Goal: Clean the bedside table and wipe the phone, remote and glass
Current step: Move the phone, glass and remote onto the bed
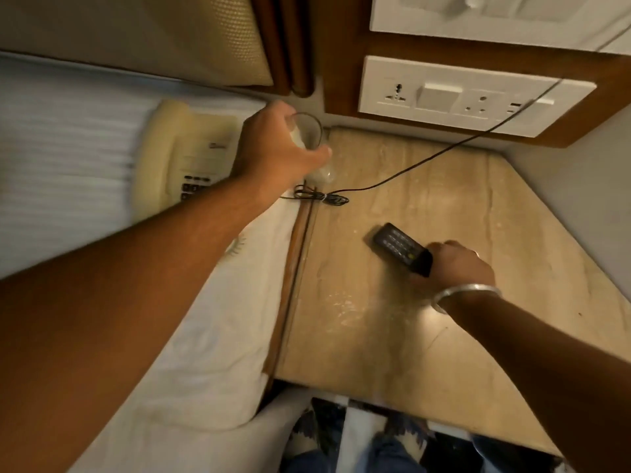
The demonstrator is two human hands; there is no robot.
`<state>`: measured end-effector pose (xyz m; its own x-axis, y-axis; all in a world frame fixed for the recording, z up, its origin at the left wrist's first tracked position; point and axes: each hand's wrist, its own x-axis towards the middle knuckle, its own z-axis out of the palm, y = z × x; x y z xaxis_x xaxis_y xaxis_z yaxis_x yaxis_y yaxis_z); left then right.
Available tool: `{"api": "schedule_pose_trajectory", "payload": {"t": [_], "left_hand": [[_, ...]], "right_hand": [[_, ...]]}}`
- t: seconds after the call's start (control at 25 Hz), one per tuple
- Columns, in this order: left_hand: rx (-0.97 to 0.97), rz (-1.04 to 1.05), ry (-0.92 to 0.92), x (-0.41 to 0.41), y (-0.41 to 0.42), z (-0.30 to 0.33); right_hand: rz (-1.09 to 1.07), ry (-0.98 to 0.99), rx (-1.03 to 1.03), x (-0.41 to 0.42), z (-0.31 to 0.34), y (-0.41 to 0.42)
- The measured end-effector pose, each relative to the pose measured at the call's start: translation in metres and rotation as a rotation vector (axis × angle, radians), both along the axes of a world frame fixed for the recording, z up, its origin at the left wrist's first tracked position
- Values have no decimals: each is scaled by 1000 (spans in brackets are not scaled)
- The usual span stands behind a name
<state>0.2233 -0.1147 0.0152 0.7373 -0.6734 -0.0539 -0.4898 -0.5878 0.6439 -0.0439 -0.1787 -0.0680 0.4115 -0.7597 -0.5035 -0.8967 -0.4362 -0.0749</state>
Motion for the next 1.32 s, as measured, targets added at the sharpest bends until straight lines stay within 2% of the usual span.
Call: {"api": "schedule_pose_trajectory", "payload": {"t": [0.08, 0.2, 0.32, 0.48, 0.64, 0.8, 1.0, 1.08, 1.16, 1.2, 1.24, 1.32], "left_hand": [[41, 15, -36, 25, 67, 35], [140, 69, -75, 66, 174, 64], [221, 176, -68, 101, 258, 46], [262, 244, -33, 139, 318, 1], [182, 233, 3, 159, 329, -18], [149, 180, 35, 160, 337, -20], [254, 129, -127, 150, 343, -8], [177, 66, -289, 119, 324, 4], [59, -156, -354, 60, 290, -1], [62, -342, -300, 10, 265, -17], [109, -490, -234, -41, 246, -37], [247, -637, -174, -107, 227, -72]], "right_hand": [[44, -39, 69, 2, 31, 47], [179, -182, 103, 51, 62, 121], [361, -278, 125, 123, 65, 183], [516, -222, 96, 204, 41, 237], [520, -171, 25, 225, 15, 248], [550, -208, 24, 211, 17, 248], [454, -324, -24, 162, 41, 238], [422, -377, 10, 113, 49, 238], [383, -364, 70, 54, 45, 243], [324, -281, 118, 15, 38, 245], [270, -188, 186, -17, 28, 251], [222, -55, 327, -41, 4, 263]]}}
